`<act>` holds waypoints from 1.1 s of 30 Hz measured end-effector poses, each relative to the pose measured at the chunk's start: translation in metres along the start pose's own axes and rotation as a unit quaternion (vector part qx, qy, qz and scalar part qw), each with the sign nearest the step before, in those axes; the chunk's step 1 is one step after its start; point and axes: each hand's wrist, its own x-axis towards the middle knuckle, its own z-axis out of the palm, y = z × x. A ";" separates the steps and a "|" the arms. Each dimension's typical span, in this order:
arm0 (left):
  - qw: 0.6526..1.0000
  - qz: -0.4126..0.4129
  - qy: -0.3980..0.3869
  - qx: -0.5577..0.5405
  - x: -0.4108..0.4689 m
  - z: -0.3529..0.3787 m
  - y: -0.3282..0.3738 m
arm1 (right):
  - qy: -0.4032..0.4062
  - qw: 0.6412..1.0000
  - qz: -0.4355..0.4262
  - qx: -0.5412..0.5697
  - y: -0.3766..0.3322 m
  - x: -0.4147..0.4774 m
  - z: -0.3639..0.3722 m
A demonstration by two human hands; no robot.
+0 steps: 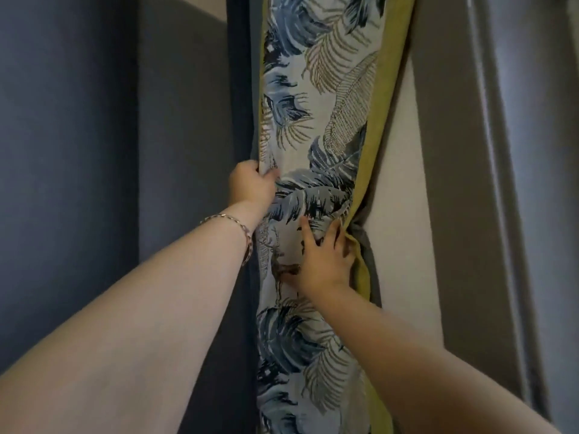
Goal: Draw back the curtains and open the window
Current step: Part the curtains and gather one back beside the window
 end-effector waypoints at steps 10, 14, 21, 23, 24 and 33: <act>0.935 0.048 -0.023 0.351 0.111 0.040 -0.123 | -0.041 0.998 -0.048 0.004 -0.028 0.136 0.109; 0.910 0.063 -0.009 0.409 0.146 0.055 -0.179 | -0.068 0.996 -0.063 0.015 -0.037 0.178 0.149; 0.855 0.124 -0.008 0.504 0.158 0.059 -0.234 | -0.095 0.991 -0.092 0.029 -0.039 0.210 0.192; 0.840 0.137 -0.005 0.525 0.154 0.056 -0.239 | -0.100 0.989 -0.105 0.040 -0.036 0.209 0.198; 0.832 0.137 -0.005 0.538 0.149 0.054 -0.240 | -0.109 0.987 -0.108 0.045 -0.036 0.206 0.201; 0.866 0.082 -0.021 0.493 0.112 0.044 -0.212 | -0.191 0.976 -0.106 0.013 -0.030 0.183 0.184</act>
